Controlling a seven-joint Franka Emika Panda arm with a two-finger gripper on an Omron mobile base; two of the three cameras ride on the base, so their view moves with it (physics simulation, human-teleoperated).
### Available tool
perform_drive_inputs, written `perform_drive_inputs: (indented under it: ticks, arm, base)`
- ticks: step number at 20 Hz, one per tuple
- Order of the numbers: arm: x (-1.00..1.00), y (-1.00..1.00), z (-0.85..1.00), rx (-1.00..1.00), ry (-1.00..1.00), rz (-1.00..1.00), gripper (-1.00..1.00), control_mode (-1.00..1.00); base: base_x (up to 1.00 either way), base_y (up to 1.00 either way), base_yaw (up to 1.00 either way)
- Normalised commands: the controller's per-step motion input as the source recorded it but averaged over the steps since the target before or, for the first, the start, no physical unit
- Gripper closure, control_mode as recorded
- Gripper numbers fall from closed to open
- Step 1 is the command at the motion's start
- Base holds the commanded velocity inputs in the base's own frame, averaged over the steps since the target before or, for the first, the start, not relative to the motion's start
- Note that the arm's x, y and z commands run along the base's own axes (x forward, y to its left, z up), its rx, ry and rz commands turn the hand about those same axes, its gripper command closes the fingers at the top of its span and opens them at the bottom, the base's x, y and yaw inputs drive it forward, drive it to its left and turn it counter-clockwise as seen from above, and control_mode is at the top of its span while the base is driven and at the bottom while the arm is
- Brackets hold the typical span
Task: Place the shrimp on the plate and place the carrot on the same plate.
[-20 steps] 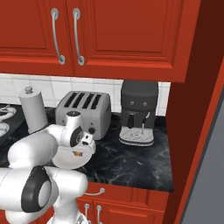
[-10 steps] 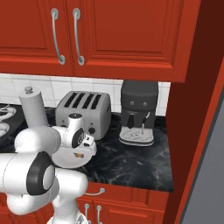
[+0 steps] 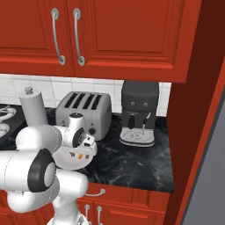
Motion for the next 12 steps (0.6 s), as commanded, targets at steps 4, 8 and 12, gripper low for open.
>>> perform_drive_inputs:
  ticks: [4,8,12]
  arm:
    - [0.00,0.00,0.00,0.00,0.00,0.00,-1.00,-1.00]
    - [-0.13,0.00,0.07,0.00,0.00,0.00,-1.00,-1.00]
    - [-0.43,0.00,0.44,-0.01,-0.04,0.00,-1.00,-1.00]
  base:
    - [0.00,0.00,0.00]
    - [0.00,0.00,0.00]
    - [0.00,0.00,0.00]
